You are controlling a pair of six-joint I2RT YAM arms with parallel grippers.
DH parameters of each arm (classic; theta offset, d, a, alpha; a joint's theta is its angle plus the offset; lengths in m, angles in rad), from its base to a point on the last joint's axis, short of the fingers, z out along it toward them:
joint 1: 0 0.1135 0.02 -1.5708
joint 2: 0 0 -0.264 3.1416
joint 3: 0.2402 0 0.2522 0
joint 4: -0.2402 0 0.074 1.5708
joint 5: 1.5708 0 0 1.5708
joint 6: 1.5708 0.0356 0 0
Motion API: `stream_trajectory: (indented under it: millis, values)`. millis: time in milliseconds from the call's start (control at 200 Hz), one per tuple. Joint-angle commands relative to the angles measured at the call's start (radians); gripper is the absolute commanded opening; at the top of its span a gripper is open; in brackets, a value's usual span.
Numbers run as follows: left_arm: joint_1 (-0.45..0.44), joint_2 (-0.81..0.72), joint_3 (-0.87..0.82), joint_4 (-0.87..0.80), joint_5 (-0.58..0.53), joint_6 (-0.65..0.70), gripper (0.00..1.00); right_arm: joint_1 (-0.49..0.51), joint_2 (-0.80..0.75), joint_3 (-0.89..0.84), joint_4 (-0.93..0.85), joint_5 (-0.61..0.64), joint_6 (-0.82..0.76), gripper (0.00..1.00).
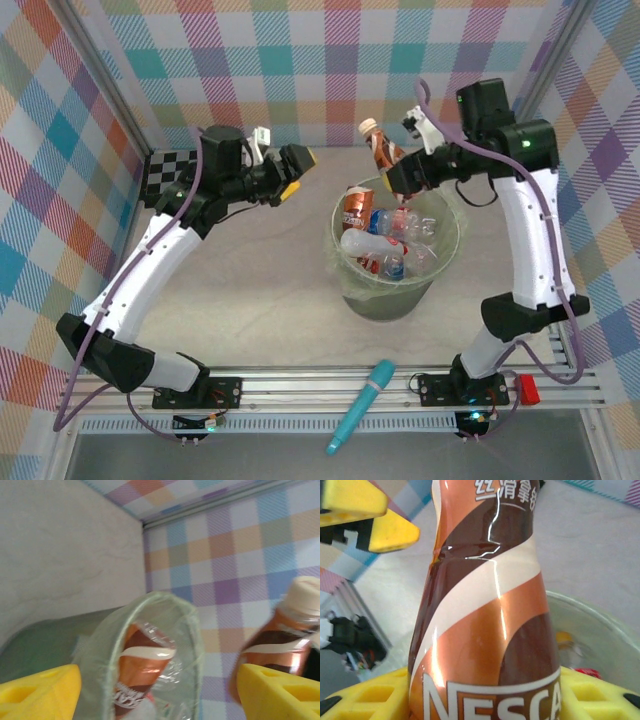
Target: Put the plastic bottles in the bin
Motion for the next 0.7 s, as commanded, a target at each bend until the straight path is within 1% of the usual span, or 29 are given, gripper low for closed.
stream_trajectory:
  millis: [0, 115, 185, 290, 340, 470, 695]
  values:
    - [-0.027, 0.024, -0.007, -0.136, 0.010, 0.090, 0.78, -0.012, -0.028, 0.000, -0.087, 0.070, -0.224, 0.28]
    - [-0.054, 0.036, -0.028, -0.164, 0.006, 0.111, 0.75, -0.013, -0.033, 0.006, -0.114, 0.176, -0.325, 0.25]
    - [-0.073, 0.050, -0.034, -0.186, -0.002, 0.128, 0.74, -0.012, -0.034, -0.004, -0.113, 0.273, -0.363, 0.24]
    - [-0.087, 0.064, -0.042, -0.199, -0.013, 0.142, 0.73, -0.011, -0.055, -0.071, -0.090, 0.431, -0.437, 0.24]
    - [-0.088, 0.068, -0.046, -0.198, -0.012, 0.142, 0.72, -0.012, -0.080, -0.126, -0.061, 0.477, -0.487, 0.24]
    - [-0.091, 0.082, -0.049, -0.192, -0.005, 0.141, 0.71, -0.009, -0.131, -0.247, 0.022, 0.518, -0.580, 0.22]
    - [-0.096, 0.095, -0.047, -0.182, -0.012, 0.132, 0.69, 0.009, -0.097, -0.297, 0.026, 0.560, -0.606, 0.22]
